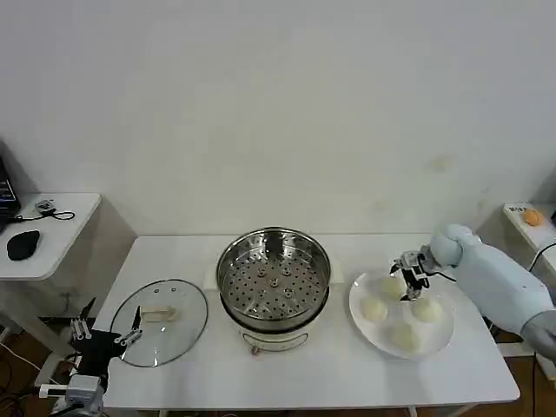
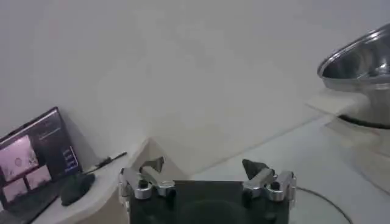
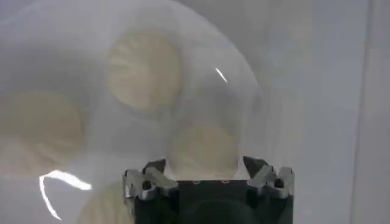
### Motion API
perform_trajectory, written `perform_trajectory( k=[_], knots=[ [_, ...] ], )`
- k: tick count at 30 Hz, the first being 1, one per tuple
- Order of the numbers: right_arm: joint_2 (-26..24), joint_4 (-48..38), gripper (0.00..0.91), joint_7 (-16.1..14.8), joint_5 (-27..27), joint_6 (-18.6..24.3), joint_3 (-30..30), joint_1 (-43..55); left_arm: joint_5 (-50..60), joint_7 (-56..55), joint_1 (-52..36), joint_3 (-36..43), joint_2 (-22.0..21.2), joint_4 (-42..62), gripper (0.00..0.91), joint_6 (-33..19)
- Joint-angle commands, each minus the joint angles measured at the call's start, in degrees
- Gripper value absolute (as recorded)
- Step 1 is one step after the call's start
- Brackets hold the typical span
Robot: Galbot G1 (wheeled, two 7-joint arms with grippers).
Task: Take steamed baozi put them in steamer then cover it.
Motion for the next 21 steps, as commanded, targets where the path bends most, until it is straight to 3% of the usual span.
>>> perform_trajectory(
  k=[1, 13, 21],
  knots=[
    [1.1, -1.6, 0.685, 0.2, -0.7, -0.1, -0.7, 0.4, 0.1, 0.0, 0.0, -0.1, 0.0, 0.0, 0.907, -0.1],
    [-1.6, 2.9, 0.665, -1.5, 1.2, -0.2, -2.6, 2.6, 0.0, -0.1, 0.4, -0.2, -0.2, -0.2, 0.907, -0.1],
    [-11.0, 15.8, 0.665, -2.7, 9.0, -1.1, -9.3, 13.3, -0.2, -0.1, 0.4, -0.1, -0.2, -0.1, 0.907, -0.2]
  ],
)
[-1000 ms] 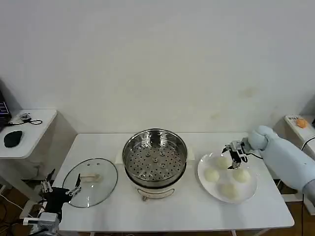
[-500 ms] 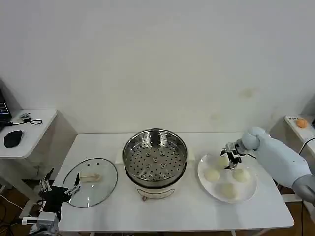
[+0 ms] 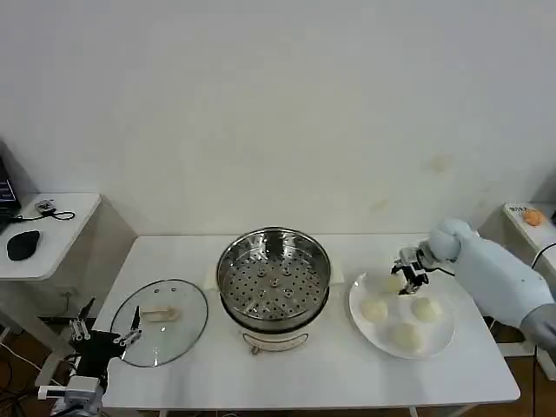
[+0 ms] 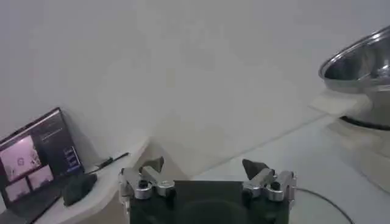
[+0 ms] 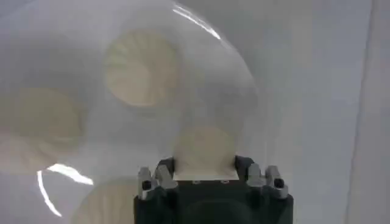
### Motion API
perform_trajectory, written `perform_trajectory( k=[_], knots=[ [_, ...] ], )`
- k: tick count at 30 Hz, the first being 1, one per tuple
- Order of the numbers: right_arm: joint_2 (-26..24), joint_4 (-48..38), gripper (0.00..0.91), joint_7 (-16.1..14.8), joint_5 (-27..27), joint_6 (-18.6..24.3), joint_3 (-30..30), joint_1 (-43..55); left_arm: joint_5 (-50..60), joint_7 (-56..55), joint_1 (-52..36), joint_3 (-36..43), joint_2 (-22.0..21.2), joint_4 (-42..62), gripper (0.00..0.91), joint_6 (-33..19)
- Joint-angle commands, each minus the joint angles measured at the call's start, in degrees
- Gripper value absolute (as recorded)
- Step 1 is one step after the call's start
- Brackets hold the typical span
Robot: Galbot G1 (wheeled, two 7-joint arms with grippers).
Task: Take steamed baozi put them in steamer then cover it.
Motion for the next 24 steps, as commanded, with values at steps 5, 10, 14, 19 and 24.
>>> perform_trajectory(
  k=[5, 10, 14, 19, 24],
  knots=[
    [-9.4, 15.9, 0.665, 1.0, 12.6, -0.7, -11.1, 17.2, -0.4, -0.1, -0.1, 0.1, 0.4, 0.1, 0.907, -0.1],
    [-6.4, 18.6, 0.665, 3.1, 19.1, -0.6, -18.6, 28.1, -0.4, -0.1, -0.4, 0.5, 0.3, 0.2, 0.907, -0.1],
    [-2.1, 19.1, 0.665, 4.2, 23.8, 0.3, -25.0, 35.8, -0.5, -0.2, -0.4, 0.3, 0.3, 0.0, 0.907, -0.1],
    [5.3, 20.0, 0.665, 6.6, 24.8, 2.0, -28.3, 39.1, -1.5, -0.2, -0.1, -0.7, 0.3, 0.0, 0.907, 0.0],
    [11.2, 20.4, 0.675, 8.4, 23.8, 5.0, -30.7, 38.9, -1.9, -0.1, -0.2, -0.9, 0.7, 0.0, 0.907, 0.2]
  ],
)
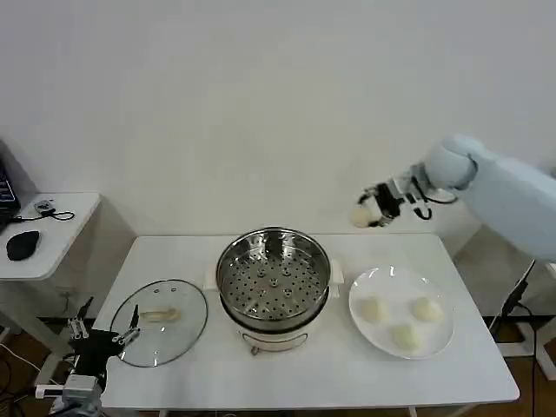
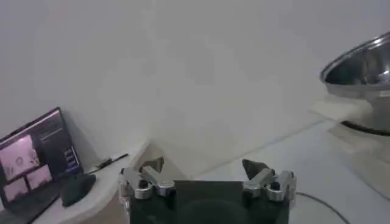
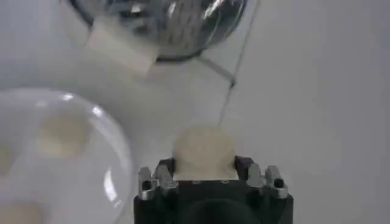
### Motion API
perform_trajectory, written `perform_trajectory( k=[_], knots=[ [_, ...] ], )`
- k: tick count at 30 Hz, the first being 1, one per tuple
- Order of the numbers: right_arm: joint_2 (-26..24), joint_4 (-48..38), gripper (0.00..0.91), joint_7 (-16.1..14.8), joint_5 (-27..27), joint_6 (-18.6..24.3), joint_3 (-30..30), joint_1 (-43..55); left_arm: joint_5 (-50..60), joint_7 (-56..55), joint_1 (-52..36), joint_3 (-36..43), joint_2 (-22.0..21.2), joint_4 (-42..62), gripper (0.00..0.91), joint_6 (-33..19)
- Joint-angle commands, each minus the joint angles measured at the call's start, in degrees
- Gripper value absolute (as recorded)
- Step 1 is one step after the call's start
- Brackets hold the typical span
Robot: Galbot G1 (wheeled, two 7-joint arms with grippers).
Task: Take steamed baozi put them in steamer then cover it.
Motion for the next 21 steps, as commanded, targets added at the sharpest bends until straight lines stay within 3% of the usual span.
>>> perform_trajectory(
  k=[1, 7, 15, 21],
  knots=[
    [11.4, 2.8, 0.675, 3.2, 3.9, 3.6, -9.3, 8.0, -0.6, 0.1, -0.3, -0.7, 0.2, -0.2, 0.907, 0.2],
    [15.5, 4.0, 0.675, 4.2, 1.2, 8.2, -13.2, 6.5, -0.8, 0.0, -0.6, -1.6, -0.3, -0.2, 0.907, 0.3],
    [18.1, 0.5, 0.675, 5.2, -8.6, 16.1, -14.7, 3.4, -0.9, 0.0, -0.7, -2.3, -0.7, -0.4, 0.907, 0.2],
    [21.0, -5.7, 0.675, 7.2, -18.9, 22.9, -11.4, -1.8, -1.0, 0.0, -0.6, -2.8, -0.2, -0.5, 0.907, 0.2]
  ],
)
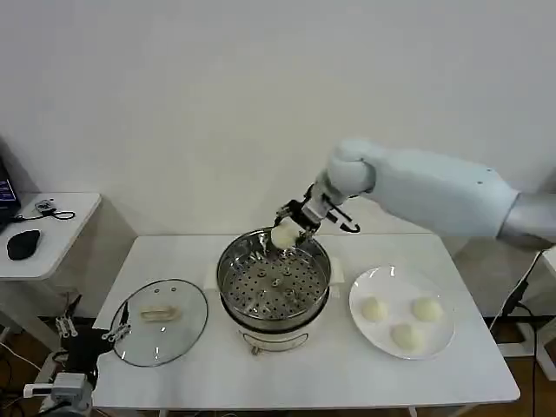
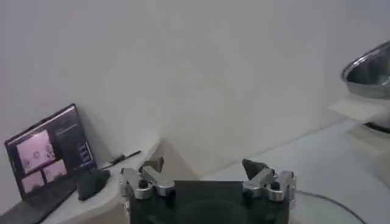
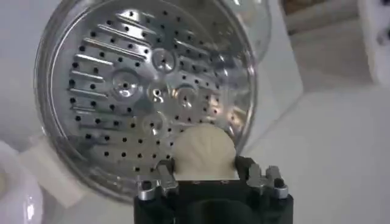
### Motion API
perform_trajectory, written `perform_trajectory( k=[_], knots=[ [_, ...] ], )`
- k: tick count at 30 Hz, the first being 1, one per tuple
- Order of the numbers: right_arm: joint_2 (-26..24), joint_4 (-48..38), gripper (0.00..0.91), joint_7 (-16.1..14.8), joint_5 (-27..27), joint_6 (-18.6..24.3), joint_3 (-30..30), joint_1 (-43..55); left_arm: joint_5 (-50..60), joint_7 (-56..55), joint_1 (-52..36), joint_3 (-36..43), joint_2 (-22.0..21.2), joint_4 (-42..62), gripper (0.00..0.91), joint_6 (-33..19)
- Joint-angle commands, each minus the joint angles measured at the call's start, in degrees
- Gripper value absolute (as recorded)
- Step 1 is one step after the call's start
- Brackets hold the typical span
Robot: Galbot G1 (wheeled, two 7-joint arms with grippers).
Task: Take steamed baozi put them in steamer then cover it.
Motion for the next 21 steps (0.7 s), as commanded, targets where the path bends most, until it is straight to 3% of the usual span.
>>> perform_trajectory(
  k=[1, 10, 21],
  knots=[
    [5.9, -7.2, 0.675, 2.7, -13.2, 10.5, 0.8, -5.2, -0.2, 0.0, 0.1, -0.7, 0.4, 0.0, 0.907, 0.0],
    [9.4, -13.7, 0.675, 4.5, -19.9, 14.2, 2.7, -9.0, -0.1, 0.0, 0.2, -0.8, 0.1, -0.1, 0.907, -0.1],
    [12.1, -18.4, 0.685, 6.5, -23.8, 16.1, 4.6, -11.1, -0.1, 0.0, 0.2, -1.1, 0.2, -0.1, 0.907, -0.2]
  ],
)
